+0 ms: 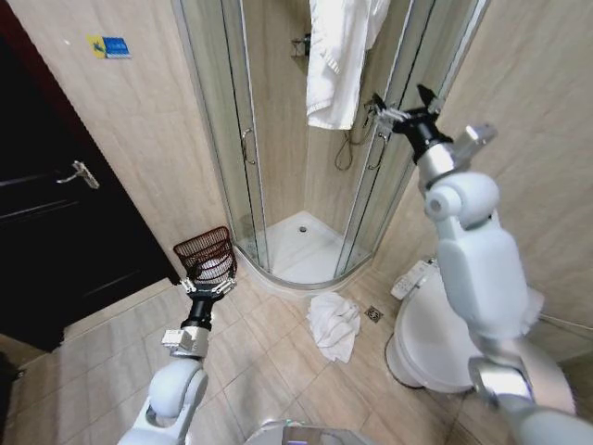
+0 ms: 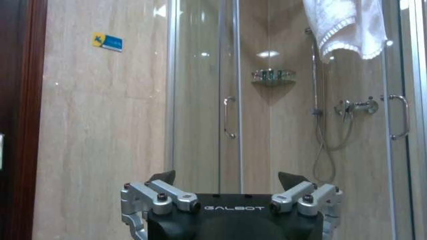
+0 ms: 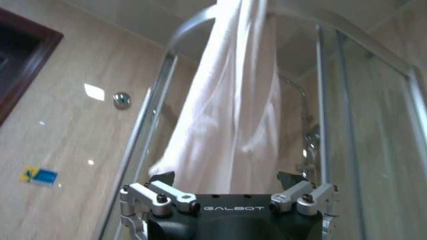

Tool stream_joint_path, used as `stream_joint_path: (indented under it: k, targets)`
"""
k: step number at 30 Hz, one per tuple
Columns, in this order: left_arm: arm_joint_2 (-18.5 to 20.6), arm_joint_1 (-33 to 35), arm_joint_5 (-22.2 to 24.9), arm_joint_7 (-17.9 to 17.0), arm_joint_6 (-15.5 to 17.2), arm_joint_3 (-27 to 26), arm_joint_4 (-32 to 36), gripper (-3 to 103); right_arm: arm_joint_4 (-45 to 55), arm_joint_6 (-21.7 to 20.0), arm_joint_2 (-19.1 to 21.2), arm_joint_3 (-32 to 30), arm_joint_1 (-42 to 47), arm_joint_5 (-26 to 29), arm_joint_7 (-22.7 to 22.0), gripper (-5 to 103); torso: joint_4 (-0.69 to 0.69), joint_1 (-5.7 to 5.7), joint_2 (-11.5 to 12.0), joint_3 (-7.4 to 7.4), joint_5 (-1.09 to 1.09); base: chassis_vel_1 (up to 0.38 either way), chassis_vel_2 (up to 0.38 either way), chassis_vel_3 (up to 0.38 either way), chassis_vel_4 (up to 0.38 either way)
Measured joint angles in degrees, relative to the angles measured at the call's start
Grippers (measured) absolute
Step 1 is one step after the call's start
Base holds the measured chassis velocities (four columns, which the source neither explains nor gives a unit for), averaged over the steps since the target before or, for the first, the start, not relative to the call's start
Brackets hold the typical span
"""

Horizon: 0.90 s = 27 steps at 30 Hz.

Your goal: Discard the used towel into the hamper.

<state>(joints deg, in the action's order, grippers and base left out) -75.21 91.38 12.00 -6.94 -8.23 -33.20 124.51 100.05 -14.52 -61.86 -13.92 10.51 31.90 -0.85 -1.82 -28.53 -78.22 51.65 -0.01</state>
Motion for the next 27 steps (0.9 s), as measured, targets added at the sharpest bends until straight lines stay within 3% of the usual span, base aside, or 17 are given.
stream_joint_path:
  k: [13,21,27]
  targets:
    - [-1.2,0.02,-0.57,0.92,-0.73,0.2,-1.55,100,-15.84,1.1,-8.28,7.72,-20.95,0.23,-0.73,100,0.02,-2.21,-4.72,2.49,0.0,0.0,0.0,0.0,0.0]
    - [-1.33,0.13,-0.25,1.01,-1.38,-0.84,-1.52,100,-24.59,0.7,-13.78,10.06,-28.32,0.29,-3.15,100,0.01,-3.6,-7.78,4.2,-0.01,0.0,0.0,0.0,0.0]
    - [-1.69,0.92,-0.13,1.54,-2.65,-1.58,-2.05,100,-27.29,-0.2,-14.39,10.61,-30.39,-1.42,-6.35,100,0.01,-4.45,-9.59,5.15,-0.01,0.0,0.0,0.0,0.0]
